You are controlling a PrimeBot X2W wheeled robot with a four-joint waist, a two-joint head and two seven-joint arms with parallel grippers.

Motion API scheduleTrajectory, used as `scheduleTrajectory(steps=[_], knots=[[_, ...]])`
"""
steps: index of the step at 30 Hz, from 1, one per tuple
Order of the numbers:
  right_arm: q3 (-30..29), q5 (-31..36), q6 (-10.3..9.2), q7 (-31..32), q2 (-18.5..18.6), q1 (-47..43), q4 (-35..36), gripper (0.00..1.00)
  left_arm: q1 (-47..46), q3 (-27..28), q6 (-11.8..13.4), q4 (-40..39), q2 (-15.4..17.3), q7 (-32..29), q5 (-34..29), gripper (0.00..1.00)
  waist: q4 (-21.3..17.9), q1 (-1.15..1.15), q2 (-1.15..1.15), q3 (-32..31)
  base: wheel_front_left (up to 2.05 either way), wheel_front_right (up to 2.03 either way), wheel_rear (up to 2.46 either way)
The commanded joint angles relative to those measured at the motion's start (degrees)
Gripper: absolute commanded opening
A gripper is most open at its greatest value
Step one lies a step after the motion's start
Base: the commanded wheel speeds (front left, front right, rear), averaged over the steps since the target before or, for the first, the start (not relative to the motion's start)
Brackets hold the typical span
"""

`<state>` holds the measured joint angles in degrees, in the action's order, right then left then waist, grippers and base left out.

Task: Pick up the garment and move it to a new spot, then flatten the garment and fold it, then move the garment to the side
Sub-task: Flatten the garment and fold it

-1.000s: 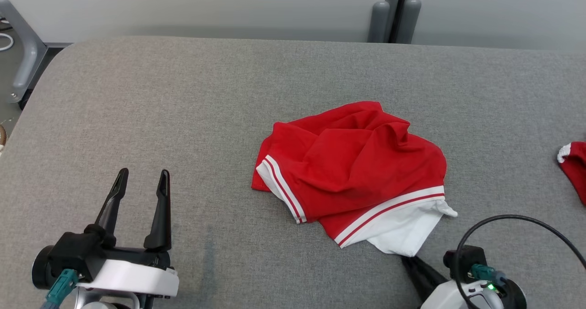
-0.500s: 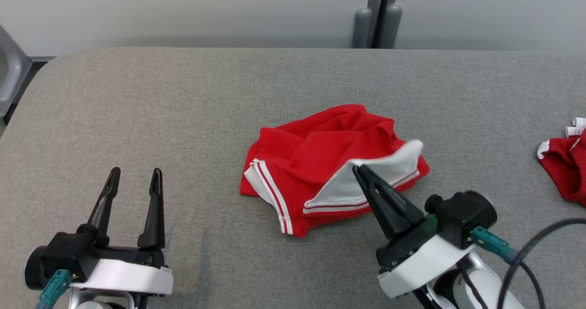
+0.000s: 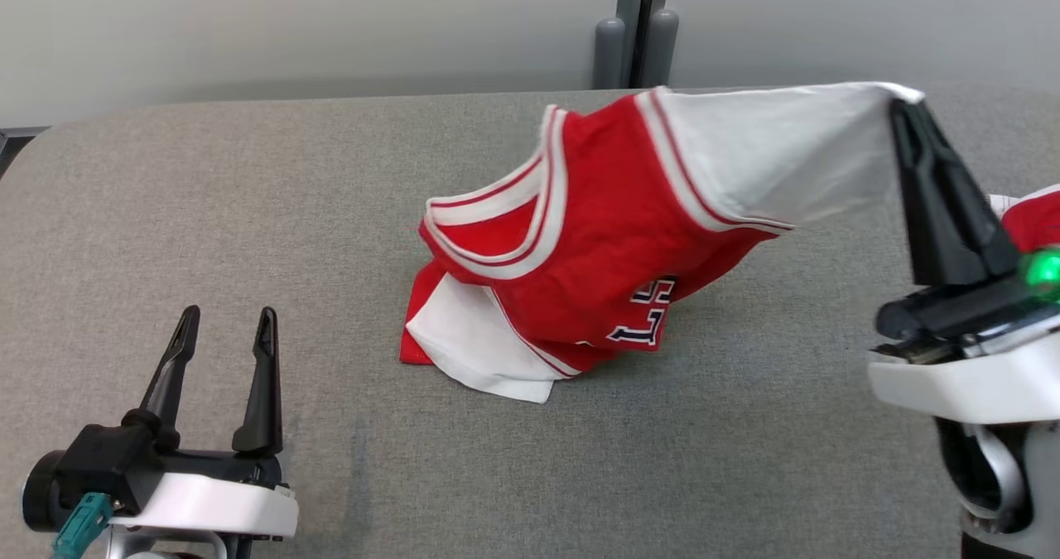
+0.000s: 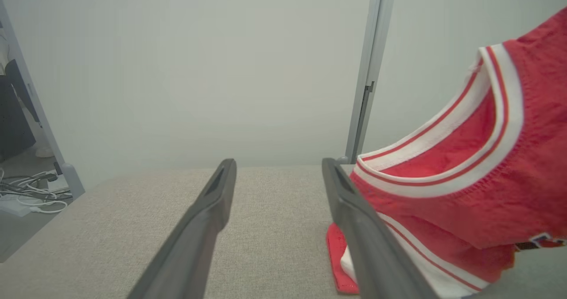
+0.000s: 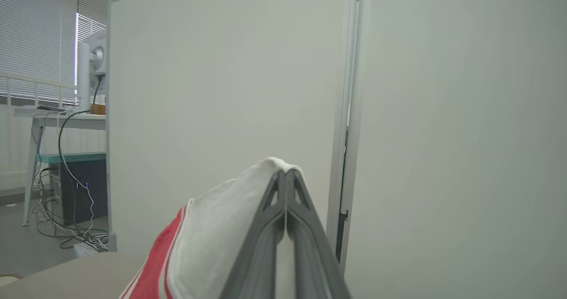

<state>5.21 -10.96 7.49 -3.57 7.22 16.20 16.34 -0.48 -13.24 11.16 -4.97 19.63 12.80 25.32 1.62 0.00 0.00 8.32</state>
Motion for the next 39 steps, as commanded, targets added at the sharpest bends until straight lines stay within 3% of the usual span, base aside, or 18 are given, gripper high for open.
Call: scheduleTrajectory(steps=[1,5,11,20,21,22,23,28,39], knots=[[-3.04,-0.37,0.02,-0.11,-0.35,-2.00,-0.19,0.00,-0.38,0.39,0.20,-0.36,0.61,-0.05,0.27,1.00,-0.44,0.00,0.00,0.47,0.00,0.00,0.00],[-8.96,-1.15,0.02,-0.16,-1.23,-5.80,-2.35,0.00,-0.49,0.46,0.45,-0.84,0.76,-0.17,0.25,1.00,-1.12,0.00,0.00,1.32,0.00,0.00,0.00],[-16.24,-5.26,0.02,-2.42,-3.16,-11.16,-12.39,0.00,-1.58,0.37,0.26,-1.54,1.24,-0.58,0.22,1.00,-2.35,0.00,0.00,3.53,0.00,0.00,0.00],[-16.31,-9.83,0.02,-7.45,-3.91,-7.95,-31.68,0.00,-2.84,-0.04,-0.05,-1.81,1.74,-0.73,0.02,1.00,-2.87,0.00,0.00,5.26,0.00,0.00,0.00],[-16.01,-10.00,0.02,-7.89,-3.90,-7.65,-32.91,0.03,-2.92,-0.14,-0.14,-1.70,1.73,-0.69,0.05,1.00,-2.82,0.00,0.00,5.19,0.00,0.00,0.00],[-15.69,-9.91,0.02,-8.28,-3.67,-7.30,-33.61,0.32,-3.00,-0.16,-0.19,-1.65,1.68,-0.64,0.10,1.00,-2.78,0.00,0.00,5.11,0.00,0.00,0.00],[-15.44,-9.88,0.02,-8.60,-3.50,-6.98,-34.20,0.97,-3.01,-0.24,-0.20,-1.54,1.64,-0.59,0.14,1.00,-2.73,0.00,0.00,5.01,0.00,0.00,0.00],[-14.71,-8.20,0.02,-9.93,-2.38,-7.09,-33.35,1.00,-2.64,-0.49,-0.02,-1.00,1.12,-0.21,0.42,1.00,-2.35,0.00,0.00,3.88,0.00,0.00,0.00],[-9.15,-2.99,0.02,-6.44,-2.08,-13.02,-20.22,1.00,0.12,-1.21,0.62,0.52,0.29,0.43,0.73,1.00,-1.62,0.00,0.00,-1.34,0.00,0.00,0.00]])
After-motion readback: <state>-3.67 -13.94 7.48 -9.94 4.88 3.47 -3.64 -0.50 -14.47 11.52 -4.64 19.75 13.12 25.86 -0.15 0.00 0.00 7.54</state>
